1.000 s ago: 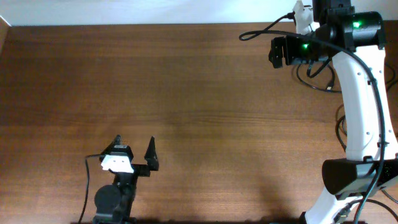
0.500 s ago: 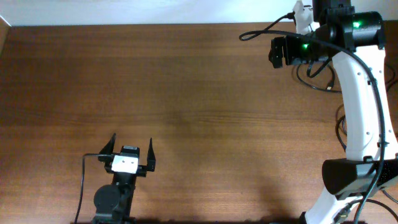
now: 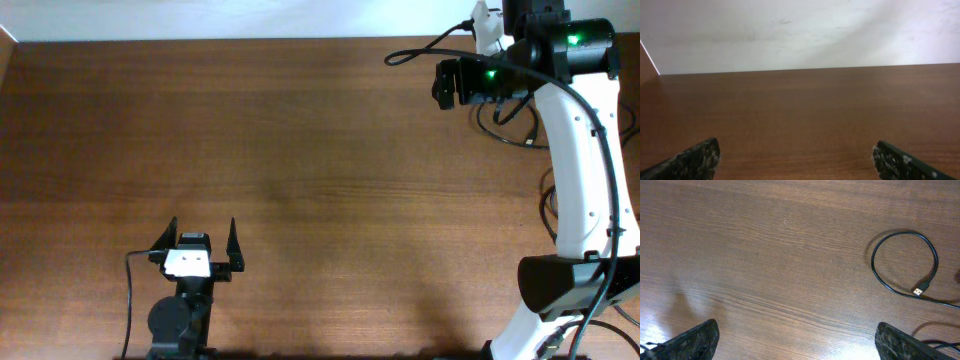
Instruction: Untangle cables
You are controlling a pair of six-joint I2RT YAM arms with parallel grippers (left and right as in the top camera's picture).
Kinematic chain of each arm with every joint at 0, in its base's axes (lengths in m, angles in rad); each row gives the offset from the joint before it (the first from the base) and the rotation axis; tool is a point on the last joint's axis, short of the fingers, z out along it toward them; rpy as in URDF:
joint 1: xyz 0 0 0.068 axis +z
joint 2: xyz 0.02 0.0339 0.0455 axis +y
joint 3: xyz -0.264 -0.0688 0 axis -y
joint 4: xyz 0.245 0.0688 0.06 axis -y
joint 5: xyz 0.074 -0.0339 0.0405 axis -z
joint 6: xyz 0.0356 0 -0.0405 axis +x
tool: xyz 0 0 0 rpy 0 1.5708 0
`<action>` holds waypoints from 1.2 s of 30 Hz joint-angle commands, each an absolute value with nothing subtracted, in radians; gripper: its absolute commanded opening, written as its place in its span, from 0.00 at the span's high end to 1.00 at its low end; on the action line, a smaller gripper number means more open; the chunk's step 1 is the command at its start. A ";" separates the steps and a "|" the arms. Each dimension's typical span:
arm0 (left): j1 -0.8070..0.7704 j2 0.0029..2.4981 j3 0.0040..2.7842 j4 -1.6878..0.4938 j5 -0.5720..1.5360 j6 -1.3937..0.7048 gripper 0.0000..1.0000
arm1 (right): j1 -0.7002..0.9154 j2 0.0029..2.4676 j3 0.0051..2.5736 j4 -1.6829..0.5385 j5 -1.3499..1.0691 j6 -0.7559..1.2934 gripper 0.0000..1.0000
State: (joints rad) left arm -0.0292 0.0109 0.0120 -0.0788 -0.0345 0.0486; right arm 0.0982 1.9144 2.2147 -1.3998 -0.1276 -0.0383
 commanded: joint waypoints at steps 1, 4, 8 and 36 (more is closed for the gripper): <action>-0.023 0.004 0.009 -0.080 -0.049 0.050 0.01 | 0.098 1.919 2.215 -1.399 -0.122 -0.045 0.01; -0.023 0.005 0.009 -0.081 -0.049 0.050 0.01 | 0.098 1.919 2.215 -1.399 -0.122 -0.045 0.01; -0.023 0.005 0.009 -0.081 -0.049 0.050 0.01 | 0.098 1.919 2.215 -1.399 -0.122 -0.045 0.01; -0.023 0.005 0.009 -0.081 -0.049 0.050 0.01 | 0.105 1.915 2.215 -1.327 -0.072 -0.045 0.01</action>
